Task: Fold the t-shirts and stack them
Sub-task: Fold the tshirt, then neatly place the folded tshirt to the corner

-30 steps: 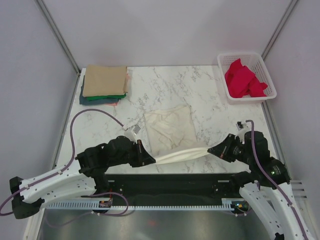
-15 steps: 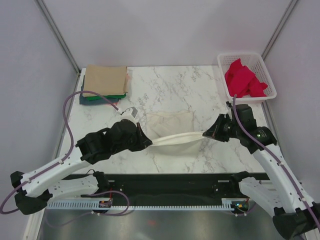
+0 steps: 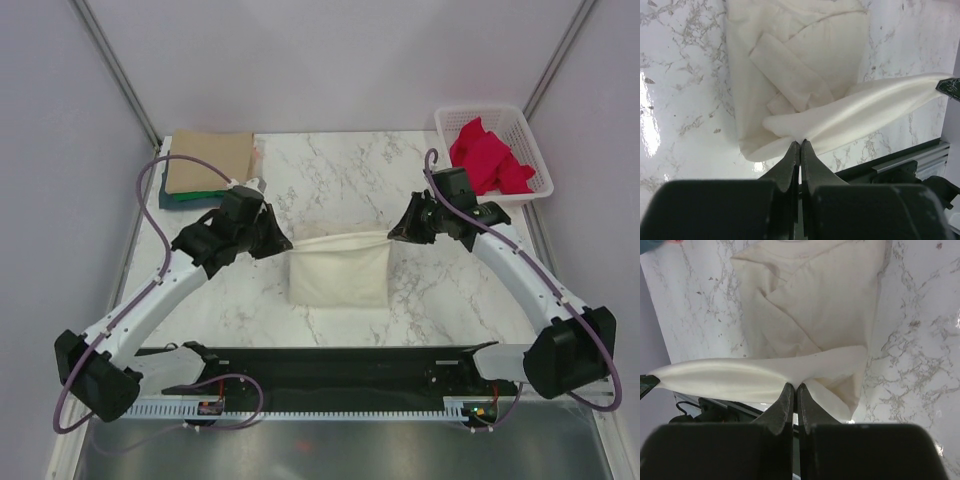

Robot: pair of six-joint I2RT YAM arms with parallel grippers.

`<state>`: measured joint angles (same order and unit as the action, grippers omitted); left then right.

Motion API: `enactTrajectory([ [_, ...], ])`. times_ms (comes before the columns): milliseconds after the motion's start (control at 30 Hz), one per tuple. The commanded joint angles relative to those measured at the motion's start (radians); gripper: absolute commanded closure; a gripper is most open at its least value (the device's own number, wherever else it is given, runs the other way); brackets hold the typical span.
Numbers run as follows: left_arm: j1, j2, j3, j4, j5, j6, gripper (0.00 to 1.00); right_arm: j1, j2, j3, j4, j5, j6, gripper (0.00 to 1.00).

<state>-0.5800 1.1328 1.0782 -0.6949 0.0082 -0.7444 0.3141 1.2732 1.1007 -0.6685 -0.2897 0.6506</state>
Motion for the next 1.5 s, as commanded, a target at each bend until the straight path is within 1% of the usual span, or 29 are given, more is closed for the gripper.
enactTrajectory([
  [0,0.075,0.089,0.057,0.037,0.039,0.131,0.98,-0.029,0.075,0.097,0.058,0.09,-0.06,1.0],
  [100,0.135,0.168,0.094,0.078,0.087,0.154,0.98,-0.035,0.172,0.139,0.084,0.086,-0.071,1.0],
  [133,0.147,0.226,0.115,0.089,0.11,0.16,0.98,-0.036,0.223,0.166,0.09,0.086,-0.08,1.0],
  [200,0.183,0.284,0.159,0.109,0.124,0.181,0.98,-0.046,0.274,0.207,0.098,0.087,-0.089,1.0],
  [233,0.193,0.359,0.179,0.12,0.137,0.189,0.98,-0.05,0.323,0.22,0.104,0.086,-0.092,1.0],
  [467,0.267,0.66,0.347,0.147,0.219,0.227,0.98,-0.092,0.54,0.294,0.173,0.043,-0.105,1.0],
  [533,0.281,0.715,0.4,0.149,0.23,0.231,0.91,-0.102,0.616,0.341,0.187,0.006,-0.106,0.96],
  [600,0.307,0.789,0.469,0.144,0.255,0.234,0.79,-0.116,0.666,0.413,0.191,-0.015,-0.118,0.77],
  [633,0.316,0.804,0.492,0.137,0.289,0.237,0.7,-0.119,0.705,0.439,0.188,-0.046,-0.124,0.54],
  [667,0.325,0.815,0.515,0.13,0.298,0.25,0.57,-0.121,0.718,0.465,0.185,-0.049,-0.134,0.44],
  [700,0.327,0.818,0.552,0.106,0.297,0.261,0.31,-0.127,0.726,0.509,0.176,-0.049,-0.143,0.37],
  [733,0.327,0.809,0.558,0.103,0.282,0.272,0.22,-0.13,0.723,0.527,0.152,-0.046,-0.166,0.32],
  [767,0.327,0.791,0.555,0.104,0.271,0.289,0.08,-0.135,0.713,0.534,0.139,-0.025,-0.175,0.27],
  [800,0.325,0.774,0.546,0.113,0.259,0.298,0.01,-0.138,0.695,0.531,0.13,-0.003,-0.183,0.25],
  [867,0.327,0.716,0.474,0.149,0.231,0.312,0.0,-0.145,0.608,0.458,0.133,0.053,-0.192,0.21],
  [900,0.327,0.696,0.395,0.197,0.233,0.313,0.0,-0.147,0.568,0.367,0.145,0.07,-0.187,0.21],
  [933,0.327,0.659,0.352,0.231,0.242,0.307,0.0,-0.147,0.484,0.31,0.179,0.083,-0.174,0.2],
  [967,0.327,0.644,0.266,0.297,0.263,0.301,0.0,-0.147,0.386,0.169,0.246,0.072,-0.16,0.2],
  [1000,0.327,0.631,0.225,0.298,0.263,0.294,0.0,-0.145,0.336,0.096,0.247,0.061,-0.145,0.2],
  [1033,0.325,0.613,0.185,0.373,0.294,0.286,0.01,-0.144,0.287,0.024,0.314,0.051,-0.108,0.19],
  [1067,0.325,0.608,0.148,0.411,0.309,0.271,0.0,-0.139,0.24,-0.043,0.343,0.02,-0.097,0.19],
  [1100,0.325,0.607,0.085,0.451,0.334,0.266,0.0,-0.126,0.153,-0.161,0.366,0.011,-0.085,0.19],
  [1133,0.325,0.61,0.063,0.503,0.345,0.261,0.0,-0.115,0.109,-0.214,0.4,0.003,-0.074,0.19],
  [1167,0.325,0.627,0.049,0.52,0.351,0.257,0.01,-0.103,0.065,-0.263,0.414,-0.002,-0.057,0.18],
  [1200,0.324,0.637,0.036,0.535,0.361,0.255,0.0,-0.068,-0.022,-0.353,0.428,-0.003,-0.043,0.18],
  [1267,0.324,0.672,0.026,0.576,0.371,0.252,0.0,-0.037,-0.105,-0.436,0.469,-0.005,-0.004,0.18],
  [1300,0.321,0.686,0.029,0.584,0.369,0.252,0.0,0.001,-0.18,-0.511,0.487,-0.006,0.007,0.17],
  [1400,0.318,0.726,0.038,0.606,0.357,0.246,0.0,0.055,-0.28,-0.641,0.547,0.001,0.04,0.16],
  [1467,0.313,0.748,0.049,0.609,0.345,0.241,0.01,0.068,-0.304,-0.689,0.572,0.004,0.052,0.16],
])
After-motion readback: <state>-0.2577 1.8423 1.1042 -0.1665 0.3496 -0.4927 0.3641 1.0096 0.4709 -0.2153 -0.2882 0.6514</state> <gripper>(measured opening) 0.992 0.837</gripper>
